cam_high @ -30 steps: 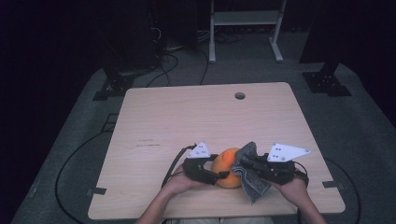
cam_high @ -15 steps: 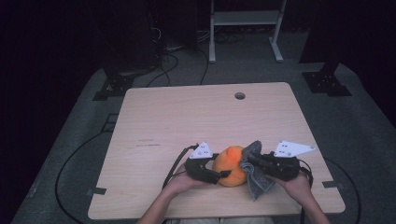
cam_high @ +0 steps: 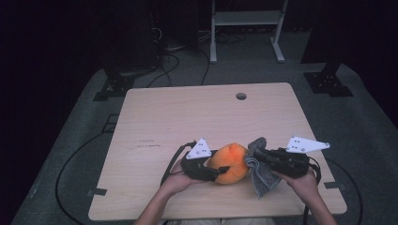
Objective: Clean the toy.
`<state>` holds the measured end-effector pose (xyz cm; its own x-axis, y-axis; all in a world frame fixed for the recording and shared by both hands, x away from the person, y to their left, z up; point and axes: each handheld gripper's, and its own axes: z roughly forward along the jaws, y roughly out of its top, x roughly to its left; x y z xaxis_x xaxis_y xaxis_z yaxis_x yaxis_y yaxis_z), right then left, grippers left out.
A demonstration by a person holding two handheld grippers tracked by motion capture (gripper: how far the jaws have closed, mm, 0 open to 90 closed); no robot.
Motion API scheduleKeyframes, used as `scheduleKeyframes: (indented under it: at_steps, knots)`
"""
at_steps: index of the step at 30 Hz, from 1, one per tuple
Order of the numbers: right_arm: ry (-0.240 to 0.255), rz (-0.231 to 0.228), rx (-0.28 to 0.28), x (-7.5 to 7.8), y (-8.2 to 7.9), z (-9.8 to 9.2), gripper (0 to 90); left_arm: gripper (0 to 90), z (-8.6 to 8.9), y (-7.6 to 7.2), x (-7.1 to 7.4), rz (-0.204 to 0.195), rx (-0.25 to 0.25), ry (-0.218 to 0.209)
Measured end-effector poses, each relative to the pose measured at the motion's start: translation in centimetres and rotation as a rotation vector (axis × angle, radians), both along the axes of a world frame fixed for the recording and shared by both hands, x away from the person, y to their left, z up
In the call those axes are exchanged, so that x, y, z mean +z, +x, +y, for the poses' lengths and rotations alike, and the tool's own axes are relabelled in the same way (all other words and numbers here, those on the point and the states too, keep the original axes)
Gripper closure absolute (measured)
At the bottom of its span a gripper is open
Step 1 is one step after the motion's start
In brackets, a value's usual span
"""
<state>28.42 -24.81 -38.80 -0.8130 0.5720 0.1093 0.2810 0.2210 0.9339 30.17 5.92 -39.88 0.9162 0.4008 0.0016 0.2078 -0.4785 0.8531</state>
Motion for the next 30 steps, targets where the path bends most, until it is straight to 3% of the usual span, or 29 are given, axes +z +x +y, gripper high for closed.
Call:
scheduleKeyframes:
  at_steps: [3,6,8,11,13,15,18,22,25,28,30]
  knots:
    - [0.044,-0.005,0.015,0.6,-0.3,0.4,79.0,37.0,-0.4,-0.2,-0.1,-0.017,0.000,0.087]
    - [0.040,-0.030,0.026,1.4,-0.7,1.4,79.0,37.0,-1.0,-0.3,-0.5,-0.005,-0.024,0.118]
    - [0.013,-0.044,0.050,1.6,-1.0,2.5,79.0,36.9,-1.5,-0.6,-0.6,-0.012,-0.035,0.121]
    - [-0.069,-0.066,0.058,1.3,-1.1,4.3,79.0,35.1,-1.8,-1.0,-0.8,-0.023,-0.081,0.132]
    - [-0.107,-0.055,0.062,0.7,-0.8,4.8,79.1,28.4,-1.8,-0.9,-1.0,-0.028,-0.082,0.121]
    - [-0.108,-0.030,0.066,-0.1,-0.5,4.7,79.1,18.4,-1.3,-0.4,-1.1,-0.015,-0.096,0.072]
    - [-0.091,-0.016,0.081,-0.5,-0.5,4.2,79.1,8.5,-1.0,0.6,-1.7,0.044,-0.067,0.057]
    - [-0.098,-0.009,0.066,-0.8,-0.1,3.6,79.1,20.0,-1.0,0.9,-2.7,0.066,-0.065,0.020]
    - [-0.049,0.039,0.049,-1.6,0.7,2.1,79.1,23.1,-1.0,0.9,-2.7,0.078,-0.057,0.015]
    - [-0.057,0.072,-0.005,-2.3,1.2,0.6,79.0,23.0,-0.9,0.9,-2.7,0.076,-0.057,0.013]
    - [-0.091,0.090,-0.035,-2.8,1.4,-0.1,79.0,23.3,-0.8,0.8,-2.8,0.070,-0.052,0.006]
